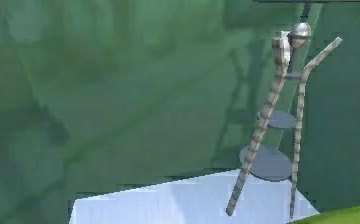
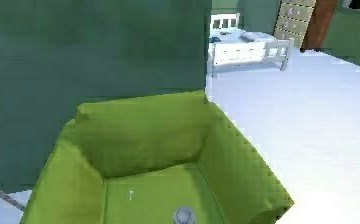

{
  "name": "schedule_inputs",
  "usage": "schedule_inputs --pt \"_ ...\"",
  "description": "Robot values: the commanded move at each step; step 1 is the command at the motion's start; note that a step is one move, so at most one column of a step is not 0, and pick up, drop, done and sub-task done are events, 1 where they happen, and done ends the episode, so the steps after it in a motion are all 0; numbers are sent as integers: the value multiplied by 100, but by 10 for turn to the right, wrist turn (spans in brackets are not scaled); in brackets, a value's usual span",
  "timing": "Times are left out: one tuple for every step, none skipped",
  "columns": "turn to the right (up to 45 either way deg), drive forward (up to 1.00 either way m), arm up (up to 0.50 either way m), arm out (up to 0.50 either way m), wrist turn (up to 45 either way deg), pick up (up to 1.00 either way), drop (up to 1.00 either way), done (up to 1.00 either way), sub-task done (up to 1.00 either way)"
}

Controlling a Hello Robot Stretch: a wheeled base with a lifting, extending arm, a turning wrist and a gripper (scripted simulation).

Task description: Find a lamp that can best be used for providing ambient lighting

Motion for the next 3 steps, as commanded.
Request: schedule_inputs --pt "0 30 0 0 0 0 0 0 0" --pt "360 0 0 0 0 0 0 0 0" --pt "0 0 0 0 0 0 0 100 0"
